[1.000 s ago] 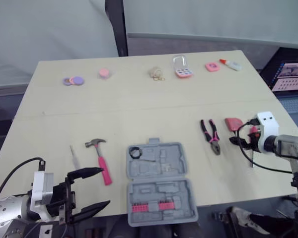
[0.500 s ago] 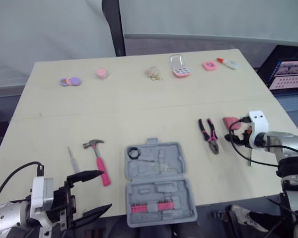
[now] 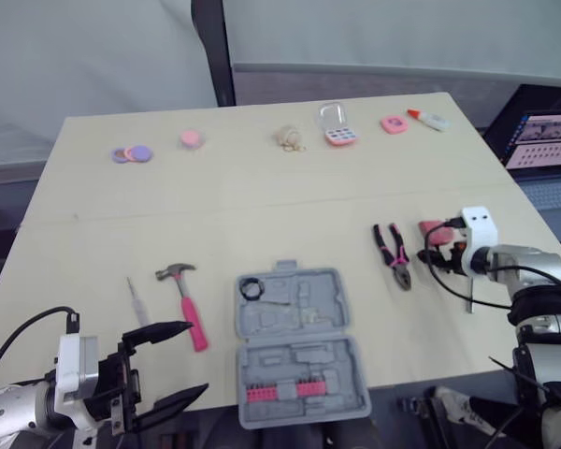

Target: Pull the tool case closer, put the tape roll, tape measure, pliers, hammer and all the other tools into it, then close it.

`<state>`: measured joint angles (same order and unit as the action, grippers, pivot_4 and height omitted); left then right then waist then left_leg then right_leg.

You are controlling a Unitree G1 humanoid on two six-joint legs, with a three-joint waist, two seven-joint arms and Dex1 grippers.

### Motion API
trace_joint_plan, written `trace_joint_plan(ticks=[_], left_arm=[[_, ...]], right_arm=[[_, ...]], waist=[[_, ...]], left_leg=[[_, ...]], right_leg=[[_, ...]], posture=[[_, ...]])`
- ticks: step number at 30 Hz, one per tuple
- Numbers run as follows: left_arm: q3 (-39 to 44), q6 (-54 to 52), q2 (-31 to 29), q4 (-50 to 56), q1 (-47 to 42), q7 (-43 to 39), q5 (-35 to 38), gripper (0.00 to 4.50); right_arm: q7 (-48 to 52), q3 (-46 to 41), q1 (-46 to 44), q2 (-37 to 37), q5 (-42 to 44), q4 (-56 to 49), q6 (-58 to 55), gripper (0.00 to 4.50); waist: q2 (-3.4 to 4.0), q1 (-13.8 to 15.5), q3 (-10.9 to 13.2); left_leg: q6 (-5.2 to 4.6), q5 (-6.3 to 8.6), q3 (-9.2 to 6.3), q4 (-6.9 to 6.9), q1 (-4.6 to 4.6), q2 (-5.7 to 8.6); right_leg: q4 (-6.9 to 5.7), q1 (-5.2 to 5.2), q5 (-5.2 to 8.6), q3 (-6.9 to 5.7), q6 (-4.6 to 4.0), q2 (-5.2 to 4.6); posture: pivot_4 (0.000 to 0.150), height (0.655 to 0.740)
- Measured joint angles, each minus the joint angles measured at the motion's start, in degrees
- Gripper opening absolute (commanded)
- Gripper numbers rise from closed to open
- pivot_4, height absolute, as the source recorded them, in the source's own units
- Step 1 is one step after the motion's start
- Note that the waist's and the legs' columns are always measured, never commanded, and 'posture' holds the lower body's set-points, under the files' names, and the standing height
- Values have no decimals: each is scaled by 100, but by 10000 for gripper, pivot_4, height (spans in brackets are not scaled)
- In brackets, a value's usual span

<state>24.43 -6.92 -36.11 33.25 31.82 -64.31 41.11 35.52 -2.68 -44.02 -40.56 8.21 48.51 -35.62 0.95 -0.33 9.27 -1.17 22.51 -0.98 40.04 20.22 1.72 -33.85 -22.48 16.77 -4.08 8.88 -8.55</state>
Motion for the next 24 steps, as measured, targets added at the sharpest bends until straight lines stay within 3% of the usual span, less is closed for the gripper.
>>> trace_joint_plan(ticks=[1,4,11,24], left_arm=[[0,0,-6,0,-3,7,0,44576],[0,0,-10,0,-16,36,0,45000],[-3,0,-14,-1,-65,41,-3,45000],[-47,2,-11,-6,-91,43,-71,45000]], right_arm=[[-5,-5,-24,9,-11,58,39,45000],[-35,-19,-56,16,-47,145,96,36567],[-40,-23,-63,30,-45,188,183,812],[-41,-104,81,37,-39,-90,-31,812]], waist=[[0,0,0],[-1,0,0],[-1,4,0],[0,11,0]], left_leg=[[0,0,0,0,0,0],[0,0,-1,1,0,0],[1,1,-1,1,0,-1],[2,1,-1,0,1,-2]], right_leg=[[0,0,0,0,0,0],[0,1,0,0,0,0],[0,2,0,-2,0,0],[0,2,0,-7,0,0]], posture=[[1500,7400],[1500,7400],[1500,7400],[1500,7400]])
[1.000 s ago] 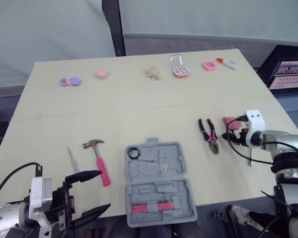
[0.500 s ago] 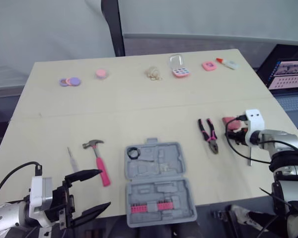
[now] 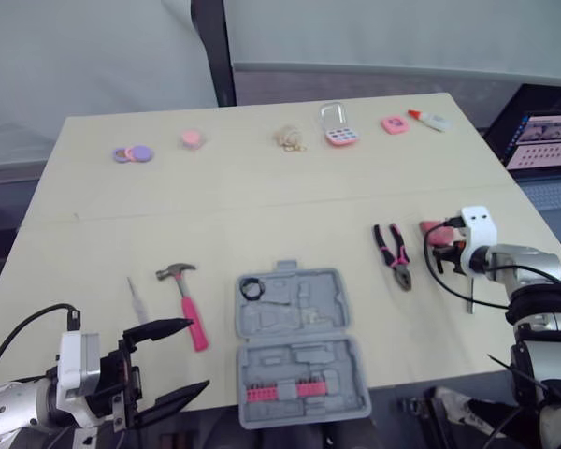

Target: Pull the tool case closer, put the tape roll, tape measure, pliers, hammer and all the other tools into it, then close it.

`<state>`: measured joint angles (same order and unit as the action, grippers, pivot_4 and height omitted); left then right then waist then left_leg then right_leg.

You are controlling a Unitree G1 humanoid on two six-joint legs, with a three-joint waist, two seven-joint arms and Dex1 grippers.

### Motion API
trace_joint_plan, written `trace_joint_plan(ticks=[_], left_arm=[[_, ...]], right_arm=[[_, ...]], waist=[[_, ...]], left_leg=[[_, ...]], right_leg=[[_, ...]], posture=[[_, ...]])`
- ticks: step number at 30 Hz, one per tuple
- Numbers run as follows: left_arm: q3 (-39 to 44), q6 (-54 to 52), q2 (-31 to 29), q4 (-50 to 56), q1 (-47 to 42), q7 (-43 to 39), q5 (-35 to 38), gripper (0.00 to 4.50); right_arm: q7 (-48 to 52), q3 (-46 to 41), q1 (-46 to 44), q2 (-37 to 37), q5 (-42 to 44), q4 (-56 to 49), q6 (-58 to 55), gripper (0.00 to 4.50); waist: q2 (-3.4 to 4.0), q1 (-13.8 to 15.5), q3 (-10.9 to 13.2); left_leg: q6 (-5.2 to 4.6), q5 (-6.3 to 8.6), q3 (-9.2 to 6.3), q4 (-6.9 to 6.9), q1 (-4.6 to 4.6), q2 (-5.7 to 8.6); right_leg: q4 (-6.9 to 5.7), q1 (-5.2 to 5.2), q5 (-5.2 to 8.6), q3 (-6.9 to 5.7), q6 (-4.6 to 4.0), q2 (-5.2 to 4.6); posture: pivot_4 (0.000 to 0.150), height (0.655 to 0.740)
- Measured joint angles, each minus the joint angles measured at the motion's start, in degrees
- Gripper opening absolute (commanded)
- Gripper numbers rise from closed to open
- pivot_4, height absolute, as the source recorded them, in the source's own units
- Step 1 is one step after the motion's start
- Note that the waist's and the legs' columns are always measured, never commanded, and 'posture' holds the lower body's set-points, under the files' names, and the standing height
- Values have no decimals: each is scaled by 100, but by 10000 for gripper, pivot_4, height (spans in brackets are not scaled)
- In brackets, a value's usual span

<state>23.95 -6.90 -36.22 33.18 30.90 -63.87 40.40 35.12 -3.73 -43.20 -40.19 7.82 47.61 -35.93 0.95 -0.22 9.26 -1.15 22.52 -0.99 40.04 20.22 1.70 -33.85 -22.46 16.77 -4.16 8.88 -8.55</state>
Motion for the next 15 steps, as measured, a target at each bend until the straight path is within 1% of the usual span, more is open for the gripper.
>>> trace_joint_plan(ticks=[3,8,11,15], left_arm=[[-34,17,7,-27,-7,-15,-15,45000],[-93,120,12,-114,-54,-127,-38,45000],[-144,162,10,-271,-86,-190,-59,45000],[-251,205,-2,-386,-191,-289,-69,45000]], right_arm=[[0,-92,222,-1,17,-367,-172,812],[0,-238,773,-21,104,-1273,-578,812],[-1,-388,1177,-28,201,-1921,-917,812],[-108,-622,1882,-35,365,-3066,-1541,812]], waist=[[0,7,0],[-1,18,0],[-1,19,-1],[-2,35,-1]], left_leg=[[0,0,-1,0,0,0],[1,0,-1,1,0,-1],[1,0,-1,1,0,-1],[1,1,-3,0,0,0]], right_leg=[[0,1,0,-3,0,0],[-1,4,0,-11,0,0],[-1,6,0,-13,0,0],[-1,7,0,-14,0,0]], posture=[[1500,7400],[1500,7400],[1500,7400],[1500,7400]])
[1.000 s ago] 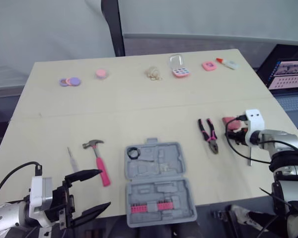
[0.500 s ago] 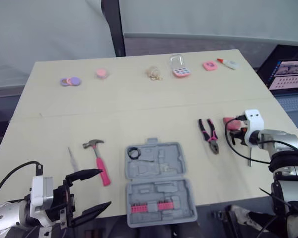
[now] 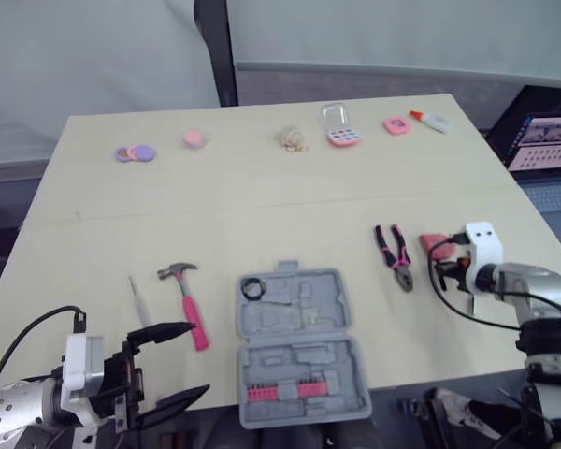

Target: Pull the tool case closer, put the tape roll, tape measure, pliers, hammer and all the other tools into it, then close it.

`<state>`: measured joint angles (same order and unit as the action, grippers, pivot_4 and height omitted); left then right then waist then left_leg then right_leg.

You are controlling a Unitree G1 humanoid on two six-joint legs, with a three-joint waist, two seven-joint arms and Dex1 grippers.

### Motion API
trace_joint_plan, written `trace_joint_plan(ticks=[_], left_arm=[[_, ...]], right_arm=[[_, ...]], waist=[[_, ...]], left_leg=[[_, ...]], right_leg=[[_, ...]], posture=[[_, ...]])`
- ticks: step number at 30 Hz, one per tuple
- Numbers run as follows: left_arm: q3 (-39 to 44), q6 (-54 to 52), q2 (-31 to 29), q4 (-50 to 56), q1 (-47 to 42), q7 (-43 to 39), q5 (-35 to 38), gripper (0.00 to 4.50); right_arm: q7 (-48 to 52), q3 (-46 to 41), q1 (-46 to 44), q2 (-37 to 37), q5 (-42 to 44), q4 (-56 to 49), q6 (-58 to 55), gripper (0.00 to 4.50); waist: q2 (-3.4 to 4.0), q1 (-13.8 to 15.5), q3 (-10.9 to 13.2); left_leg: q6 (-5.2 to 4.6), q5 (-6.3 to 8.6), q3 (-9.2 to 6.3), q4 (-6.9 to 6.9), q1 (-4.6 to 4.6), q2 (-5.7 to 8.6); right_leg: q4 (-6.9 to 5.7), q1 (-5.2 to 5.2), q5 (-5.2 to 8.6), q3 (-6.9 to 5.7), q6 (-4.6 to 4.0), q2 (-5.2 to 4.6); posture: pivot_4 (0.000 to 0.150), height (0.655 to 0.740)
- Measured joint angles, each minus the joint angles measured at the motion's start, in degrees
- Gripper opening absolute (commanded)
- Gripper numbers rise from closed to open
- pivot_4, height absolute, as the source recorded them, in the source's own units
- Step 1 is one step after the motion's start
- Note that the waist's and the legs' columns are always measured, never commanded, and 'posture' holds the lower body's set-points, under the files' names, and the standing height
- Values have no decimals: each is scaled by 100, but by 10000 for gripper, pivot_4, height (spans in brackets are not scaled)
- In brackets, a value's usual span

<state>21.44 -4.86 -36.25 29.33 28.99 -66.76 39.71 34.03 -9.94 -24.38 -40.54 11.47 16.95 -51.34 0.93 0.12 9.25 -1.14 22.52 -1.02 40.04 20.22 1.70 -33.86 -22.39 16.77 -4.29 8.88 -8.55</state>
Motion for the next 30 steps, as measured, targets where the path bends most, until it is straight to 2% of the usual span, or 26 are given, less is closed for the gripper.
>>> trace_joint_plan(ticks=[14,30], left_arm=[[-227,-202,-152,-103,-514,-67,-3,45000],[-447,-277,-173,-309,-803,-172,-3,45000]], right_arm=[[-570,-653,1696,483,498,-2881,-1671,812],[-847,-869,2624,935,870,-4593,-2791,812]], waist=[[-5,2,-3],[-5,5,-3]], left_leg=[[1,1,-10,-3,-3,-2],[1,1,-15,-5,-4,0]], right_leg=[[-2,-3,0,2,0,1],[-3,-7,0,7,0,1]], posture=[[1500,7400],[1500,7400]])
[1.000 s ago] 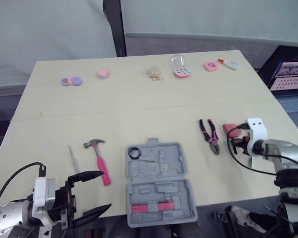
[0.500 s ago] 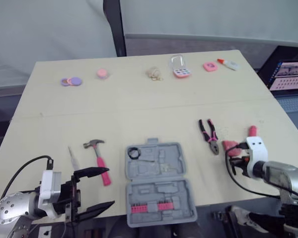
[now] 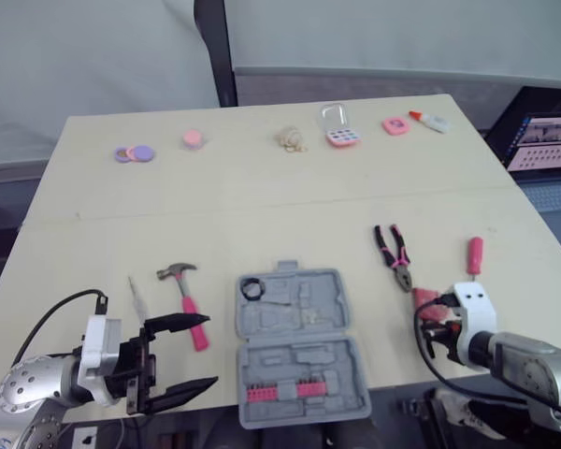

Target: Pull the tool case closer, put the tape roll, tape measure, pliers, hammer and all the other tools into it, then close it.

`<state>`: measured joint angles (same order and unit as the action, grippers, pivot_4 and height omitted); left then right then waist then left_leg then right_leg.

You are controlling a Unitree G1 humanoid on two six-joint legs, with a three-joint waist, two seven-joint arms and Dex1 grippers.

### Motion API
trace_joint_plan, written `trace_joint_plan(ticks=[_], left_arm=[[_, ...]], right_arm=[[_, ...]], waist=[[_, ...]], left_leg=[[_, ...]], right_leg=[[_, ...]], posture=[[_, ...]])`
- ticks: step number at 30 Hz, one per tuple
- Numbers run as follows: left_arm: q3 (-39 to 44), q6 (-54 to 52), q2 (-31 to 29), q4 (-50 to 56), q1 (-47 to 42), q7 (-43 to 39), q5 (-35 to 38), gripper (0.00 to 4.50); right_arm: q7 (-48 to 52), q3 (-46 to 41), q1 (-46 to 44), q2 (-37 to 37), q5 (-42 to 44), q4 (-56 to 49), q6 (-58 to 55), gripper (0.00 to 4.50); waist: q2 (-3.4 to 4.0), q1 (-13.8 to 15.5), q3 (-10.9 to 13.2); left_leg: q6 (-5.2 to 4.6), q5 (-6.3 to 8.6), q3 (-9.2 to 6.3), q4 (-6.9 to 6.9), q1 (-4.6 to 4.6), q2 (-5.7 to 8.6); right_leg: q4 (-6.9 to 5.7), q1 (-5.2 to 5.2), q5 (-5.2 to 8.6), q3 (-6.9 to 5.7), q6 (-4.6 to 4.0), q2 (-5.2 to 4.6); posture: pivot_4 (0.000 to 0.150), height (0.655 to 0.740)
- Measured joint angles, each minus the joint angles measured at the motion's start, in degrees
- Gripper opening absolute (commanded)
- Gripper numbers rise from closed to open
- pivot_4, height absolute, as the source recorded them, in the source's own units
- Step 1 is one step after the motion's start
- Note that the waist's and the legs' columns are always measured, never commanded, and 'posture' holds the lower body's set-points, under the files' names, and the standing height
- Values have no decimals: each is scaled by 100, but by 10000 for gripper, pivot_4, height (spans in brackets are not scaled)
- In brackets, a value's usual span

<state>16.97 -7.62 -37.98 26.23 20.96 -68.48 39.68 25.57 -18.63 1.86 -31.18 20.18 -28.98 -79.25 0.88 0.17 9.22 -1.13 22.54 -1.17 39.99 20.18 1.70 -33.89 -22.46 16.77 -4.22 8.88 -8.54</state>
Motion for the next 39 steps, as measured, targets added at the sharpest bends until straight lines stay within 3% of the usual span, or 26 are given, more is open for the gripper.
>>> trace_joint_plan(ticks=[10,39], left_arm=[[-62,-54,-1,0,-25,5,-1,45000],[-65,252,-5,-464,122,-670,-167,45000]], right_arm=[[0,18,435,24,211,-563,-340,812],[0,-201,915,19,362,-882,-497,812]], waist=[[0,1,0],[-2,115,-1]], left_leg=[[-1,1,0,0,0,2],[-3,2,4,1,-2,5]], right_leg=[[0,0,0,2,0,0],[1,0,0,11,-1,0]], posture=[[1500,7400],[1500,7400]])
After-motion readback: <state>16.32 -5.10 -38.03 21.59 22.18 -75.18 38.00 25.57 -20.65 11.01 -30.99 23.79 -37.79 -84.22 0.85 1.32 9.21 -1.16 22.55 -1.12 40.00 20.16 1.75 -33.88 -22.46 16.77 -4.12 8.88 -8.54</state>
